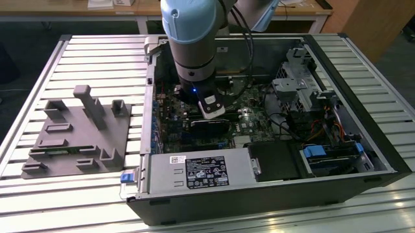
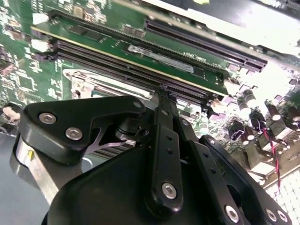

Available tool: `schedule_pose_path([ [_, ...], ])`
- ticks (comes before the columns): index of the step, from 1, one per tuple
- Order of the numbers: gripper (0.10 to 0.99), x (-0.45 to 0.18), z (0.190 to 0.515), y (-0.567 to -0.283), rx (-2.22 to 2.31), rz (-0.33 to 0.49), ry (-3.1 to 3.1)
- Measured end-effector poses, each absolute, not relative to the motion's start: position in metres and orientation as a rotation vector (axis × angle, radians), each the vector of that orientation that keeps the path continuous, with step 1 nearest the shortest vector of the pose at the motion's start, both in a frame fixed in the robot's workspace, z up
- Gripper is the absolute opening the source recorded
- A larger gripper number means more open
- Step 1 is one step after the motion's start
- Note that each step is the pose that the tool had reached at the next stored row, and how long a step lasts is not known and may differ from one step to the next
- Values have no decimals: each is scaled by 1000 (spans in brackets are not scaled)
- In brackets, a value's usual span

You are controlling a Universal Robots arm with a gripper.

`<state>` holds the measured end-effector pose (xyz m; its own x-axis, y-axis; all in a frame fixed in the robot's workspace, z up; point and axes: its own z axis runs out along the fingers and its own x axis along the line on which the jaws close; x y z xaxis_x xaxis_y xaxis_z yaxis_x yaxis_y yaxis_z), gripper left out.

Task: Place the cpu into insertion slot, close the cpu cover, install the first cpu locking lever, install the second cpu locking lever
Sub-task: 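Install the second cpu locking lever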

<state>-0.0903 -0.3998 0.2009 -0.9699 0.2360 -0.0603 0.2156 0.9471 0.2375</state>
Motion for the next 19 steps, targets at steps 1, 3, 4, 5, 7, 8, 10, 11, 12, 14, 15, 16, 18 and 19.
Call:
schedule_pose_path([
  [1, 106, -91, 200, -400, 351, 365, 3012],
  [3, 106, -93, 199, -400, 352, 387, 3011],
  [4, 106, -93, 198, -400, 352, 394, 3011],
  [5, 106, -93, 197, -400, 352, 399, 3010],
  [7, 106, -94, 195, -400, 353, 409, 3010],
  [8, 106, -94, 194, -400, 353, 414, 3009],
  [10, 106, -94, 193, -400, 354, 424, 3009],
  [11, 106, -94, 192, -400, 354, 428, 3008],
  [12, 106, -94, 191, -400, 354, 432, 3008],
  [14, 106, -94, 190, -400, 354, 437, 3008],
  [15, 106, -94, 189, -400, 354, 437, 3008],
  [16, 106, -94, 188, -400, 354, 438, 3008],
  [18, 106, -94, 188, -400, 355, 440, 3008],
  [19, 106, -94, 188, -400, 355, 440, 3008],
])
